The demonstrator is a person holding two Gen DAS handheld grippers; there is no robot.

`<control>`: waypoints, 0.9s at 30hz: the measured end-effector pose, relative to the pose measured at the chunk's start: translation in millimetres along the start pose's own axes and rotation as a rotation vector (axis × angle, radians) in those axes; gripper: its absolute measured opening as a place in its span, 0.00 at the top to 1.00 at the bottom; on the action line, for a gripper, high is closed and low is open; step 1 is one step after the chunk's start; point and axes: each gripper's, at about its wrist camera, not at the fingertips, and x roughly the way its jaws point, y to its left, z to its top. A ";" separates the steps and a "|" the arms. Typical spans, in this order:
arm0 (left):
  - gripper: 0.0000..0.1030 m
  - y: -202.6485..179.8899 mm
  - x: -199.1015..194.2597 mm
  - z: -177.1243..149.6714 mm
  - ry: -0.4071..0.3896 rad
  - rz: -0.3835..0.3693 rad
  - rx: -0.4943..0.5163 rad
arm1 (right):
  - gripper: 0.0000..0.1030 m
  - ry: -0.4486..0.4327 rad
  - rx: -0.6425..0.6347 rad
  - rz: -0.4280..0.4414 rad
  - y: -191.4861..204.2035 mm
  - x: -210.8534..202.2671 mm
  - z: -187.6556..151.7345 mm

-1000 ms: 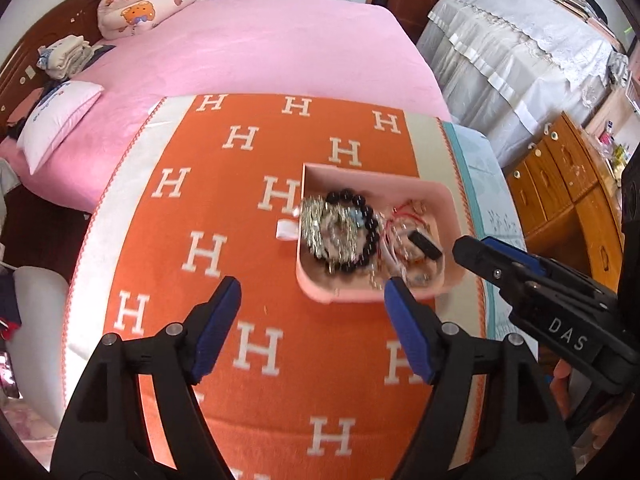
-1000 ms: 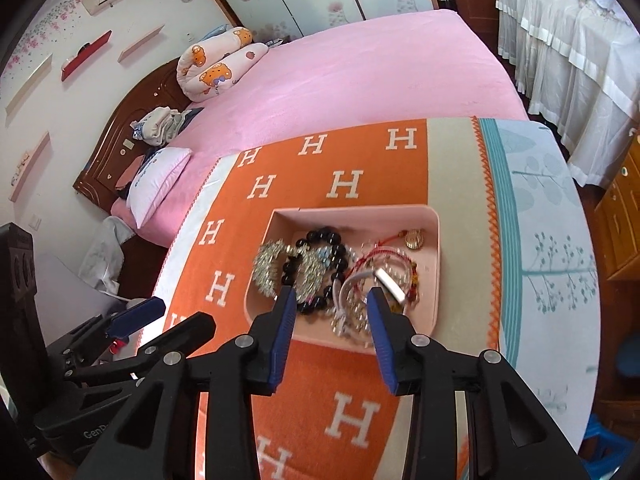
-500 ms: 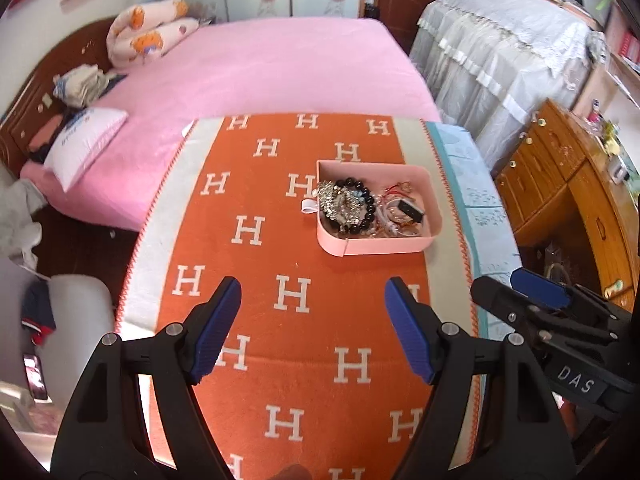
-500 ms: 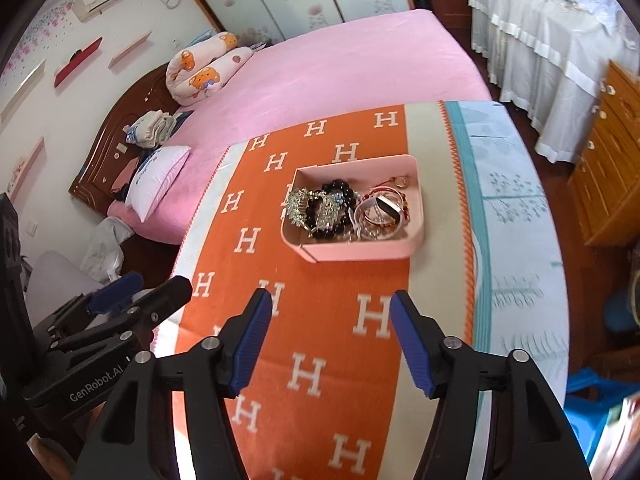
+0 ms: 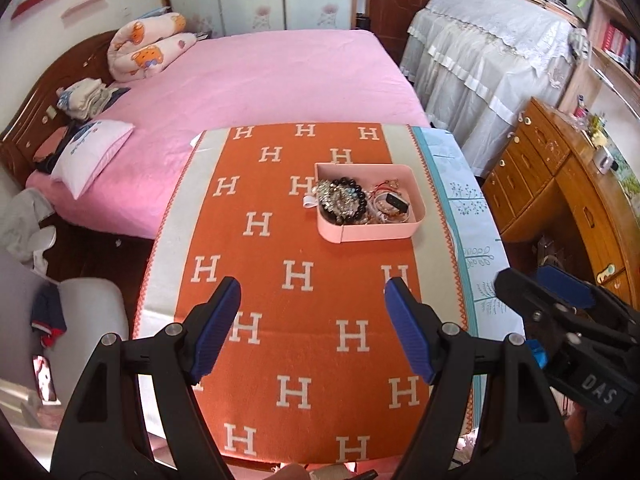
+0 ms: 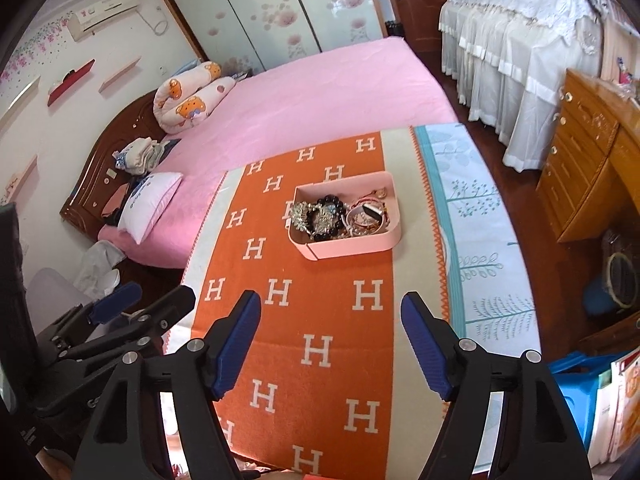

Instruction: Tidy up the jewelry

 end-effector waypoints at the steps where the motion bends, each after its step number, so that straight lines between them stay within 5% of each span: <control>1: 0.30 1.0 -0.7 -1.1 0.002 0.003 -0.005 | 0.27 -0.005 -0.007 -0.005 3.0 -4.7 -2.5; 27: 0.30 13.0 -5.6 -5.4 0.023 0.020 -0.019 | 0.25 0.009 -0.074 -0.036 40.5 -13.8 -8.2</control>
